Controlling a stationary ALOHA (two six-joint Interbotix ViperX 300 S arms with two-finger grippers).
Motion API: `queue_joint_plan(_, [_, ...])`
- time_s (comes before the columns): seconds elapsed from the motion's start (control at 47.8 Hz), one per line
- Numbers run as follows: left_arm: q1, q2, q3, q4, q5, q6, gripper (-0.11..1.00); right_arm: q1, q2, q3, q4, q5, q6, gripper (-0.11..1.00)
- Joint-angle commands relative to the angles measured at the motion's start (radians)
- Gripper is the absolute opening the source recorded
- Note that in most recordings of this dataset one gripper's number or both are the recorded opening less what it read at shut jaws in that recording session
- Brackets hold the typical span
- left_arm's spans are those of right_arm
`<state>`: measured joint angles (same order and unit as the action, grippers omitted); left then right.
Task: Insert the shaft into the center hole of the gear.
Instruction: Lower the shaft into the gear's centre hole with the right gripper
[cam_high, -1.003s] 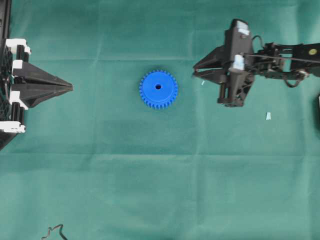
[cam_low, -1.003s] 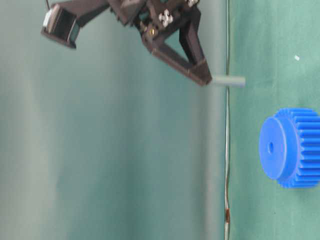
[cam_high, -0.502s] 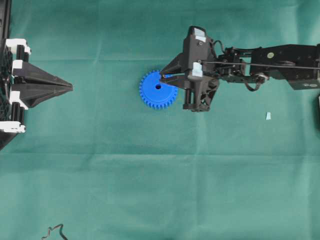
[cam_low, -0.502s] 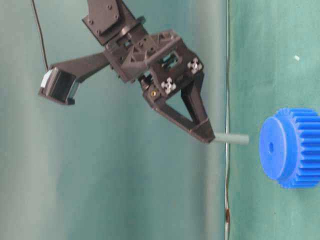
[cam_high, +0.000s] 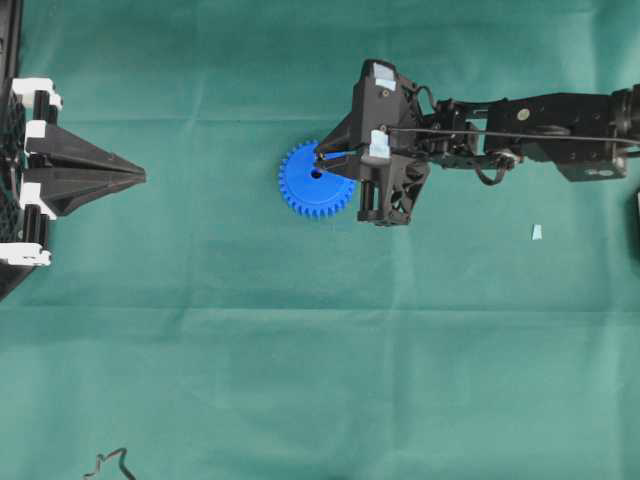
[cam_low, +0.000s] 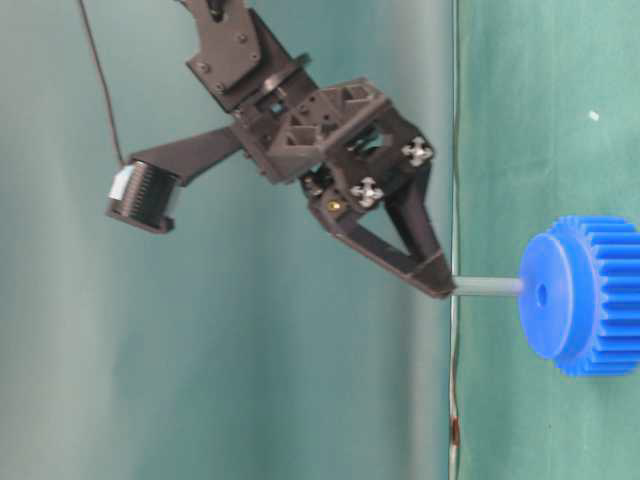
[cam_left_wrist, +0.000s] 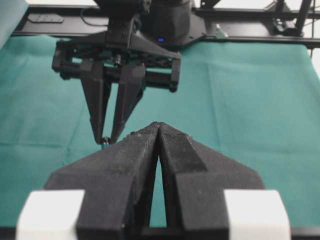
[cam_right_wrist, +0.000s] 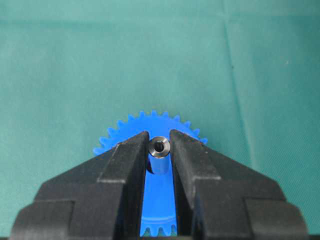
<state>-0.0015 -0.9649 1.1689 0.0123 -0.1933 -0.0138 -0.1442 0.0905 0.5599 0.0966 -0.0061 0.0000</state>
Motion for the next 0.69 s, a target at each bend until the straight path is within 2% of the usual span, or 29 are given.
queue_joint_plan(0.0, [0.000,0.008,-0.025,0.002,-0.005,0.000,0.00,0.002,-0.002,-0.021,-0.002,-0.015,0.003,0.16])
queue_joint_plan(0.669, [0.000,0.008,-0.025,0.002,-0.005,0.000,0.00,0.000,0.005,-0.031,-0.002,-0.017,0.000,0.16])
